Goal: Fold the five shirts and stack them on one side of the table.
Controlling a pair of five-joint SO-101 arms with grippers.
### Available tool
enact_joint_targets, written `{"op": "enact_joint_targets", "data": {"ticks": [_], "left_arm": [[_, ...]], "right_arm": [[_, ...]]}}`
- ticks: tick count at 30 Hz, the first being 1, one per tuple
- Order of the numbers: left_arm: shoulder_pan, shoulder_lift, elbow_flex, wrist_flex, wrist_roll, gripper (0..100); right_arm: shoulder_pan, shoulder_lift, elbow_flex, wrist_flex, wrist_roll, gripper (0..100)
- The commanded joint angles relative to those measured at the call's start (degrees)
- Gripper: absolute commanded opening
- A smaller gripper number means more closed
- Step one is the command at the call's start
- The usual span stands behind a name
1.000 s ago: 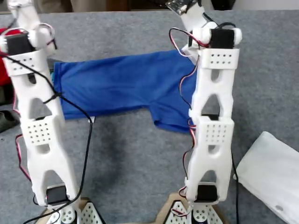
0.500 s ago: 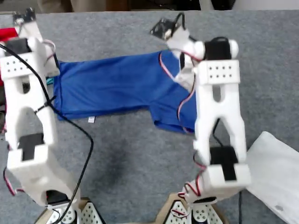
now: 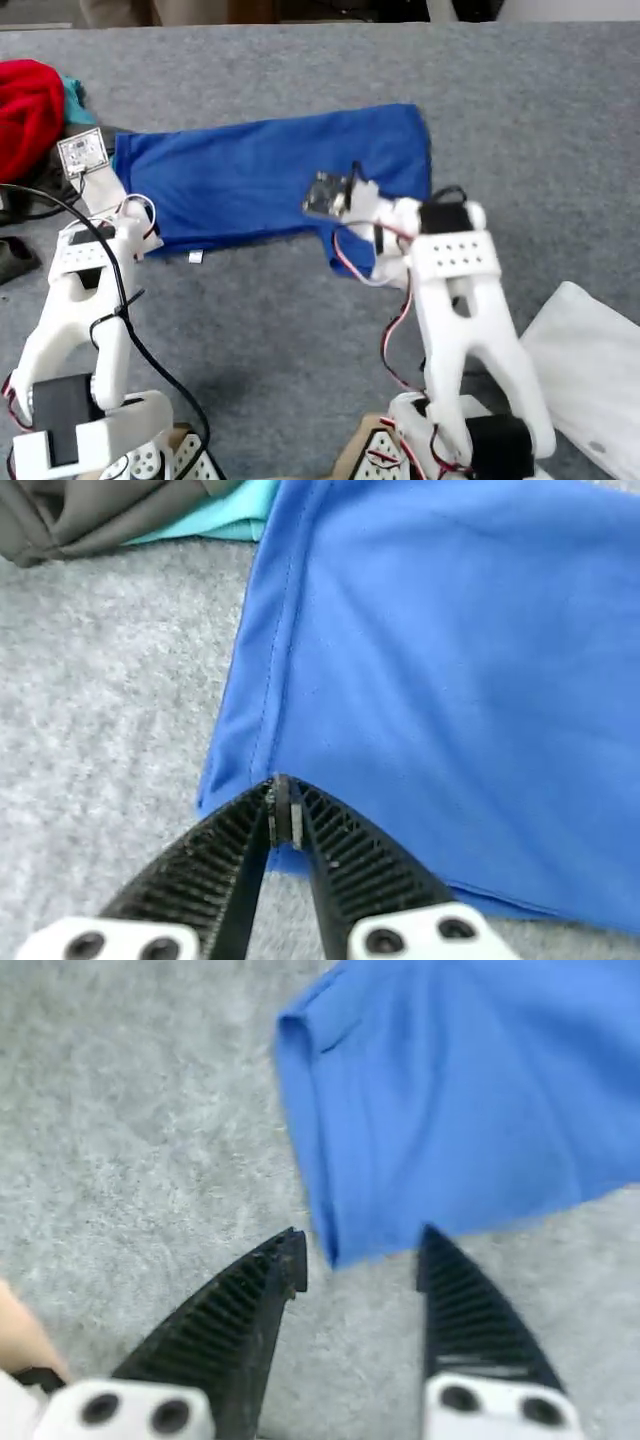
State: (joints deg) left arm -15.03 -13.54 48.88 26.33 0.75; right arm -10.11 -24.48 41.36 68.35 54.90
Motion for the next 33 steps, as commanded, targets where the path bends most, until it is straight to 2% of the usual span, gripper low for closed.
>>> {"op": "enact_joint_targets", "data": {"ticks": [1, 4, 12, 17, 21, 27, 30, 33], "left_arm": [[0.26, -2.07, 0.00, -1.32, 0.53, 2], [0.53, -1.19, -0.26, -1.32, 0.53, 2], [0.35, 6.73, -6.42, -0.70, 0.53, 2], [0.35, 10.07, -11.08, 3.78, 0.53, 2], [0.35, 12.35, -12.84, 4.04, 0.53, 2], [0.44, 12.70, -12.92, 4.04, 0.44, 2], [0.53, 12.70, -12.92, 4.13, 0.18, 2], [0.53, 12.70, -12.84, 4.13, 0.18, 2]], "right_arm": [[-2.68, -2.68, 4.62, -4.57, 0.44, 23.3], [-4.97, -2.68, 6.55, -6.86, -0.44, 21.4], [-4.88, -1.71, 6.73, -17.23, -1.23, 21.4], [-4.35, 4.62, 6.37, -21.01, -1.05, 21.4], [-4.35, 6.37, 3.12, -15.12, -1.23, 21.4], [-4.62, 4.18, -3.65, 2.20, -0.62, 26.2], [-4.53, 6.02, -3.30, 4.40, 3.25, 26.8], [-4.53, 10.42, -4.53, 5.27, 3.87, 26.4]]}}
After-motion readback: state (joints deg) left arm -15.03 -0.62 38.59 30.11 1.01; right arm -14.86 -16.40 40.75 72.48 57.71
